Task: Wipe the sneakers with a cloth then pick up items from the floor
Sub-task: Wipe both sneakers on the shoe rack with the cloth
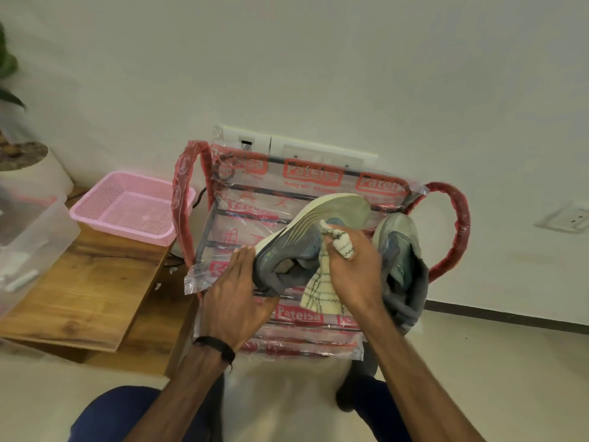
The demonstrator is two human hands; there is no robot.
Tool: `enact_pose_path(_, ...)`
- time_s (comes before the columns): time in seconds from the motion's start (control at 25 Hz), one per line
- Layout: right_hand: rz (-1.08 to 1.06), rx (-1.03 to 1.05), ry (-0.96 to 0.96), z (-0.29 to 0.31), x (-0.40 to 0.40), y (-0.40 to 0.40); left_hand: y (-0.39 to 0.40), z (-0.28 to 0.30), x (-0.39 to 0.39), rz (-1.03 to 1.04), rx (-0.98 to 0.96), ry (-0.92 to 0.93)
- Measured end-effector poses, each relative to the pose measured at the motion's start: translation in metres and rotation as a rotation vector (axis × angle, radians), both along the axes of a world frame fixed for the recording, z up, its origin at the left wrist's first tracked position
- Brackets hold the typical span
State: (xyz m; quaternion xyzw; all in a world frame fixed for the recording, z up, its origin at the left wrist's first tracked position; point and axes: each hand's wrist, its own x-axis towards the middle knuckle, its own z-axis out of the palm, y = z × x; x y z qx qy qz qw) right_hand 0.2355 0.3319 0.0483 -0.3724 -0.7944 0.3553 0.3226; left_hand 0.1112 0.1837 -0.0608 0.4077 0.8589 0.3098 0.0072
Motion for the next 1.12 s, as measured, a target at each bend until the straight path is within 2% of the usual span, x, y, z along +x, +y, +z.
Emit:
enact_pose_path(0.12, 0.163, 0.033, -0.134, -0.020, -0.014, -0.009, 0.003, -0.002, 0.001, -0.009, -0.044, 0.011)
enact_pose_path(0.2, 0.146, 0.001, -0.115, -0.031, -0.017, -0.014, 0.005, 0.003, 0.003, -0.007, -0.069, 0.055)
enact_pose_path(0.32, 0.123, -0.058, -0.048, -0.036, -0.015, -0.010, 0.010, 0.014, 0.004, 0.005, -0.094, 0.232)
enact_pose_path(0.56, 0.151, -0.069, -0.035, -0.027, -0.013, 0.000, 0.017, 0.030, -0.003, -0.050, -0.102, 0.152)
enact_pose_path(0.76, 0.159, -0.053, -0.062, -0.019, -0.014, 0.005, 0.016, 0.035, -0.009, -0.117, -0.050, 0.259)
enact_pose_path(0.96, 0.146, -0.101, 0.037, 0.010, -0.010, 0.013, 0.021, 0.051, -0.008, -0.062, -0.067, 0.125)
enact_pose_path(1.12, 0.184, -0.164, 0.139, 0.045, -0.004, 0.012, 0.009, 0.061, -0.002, 0.053, 0.033, -0.009)
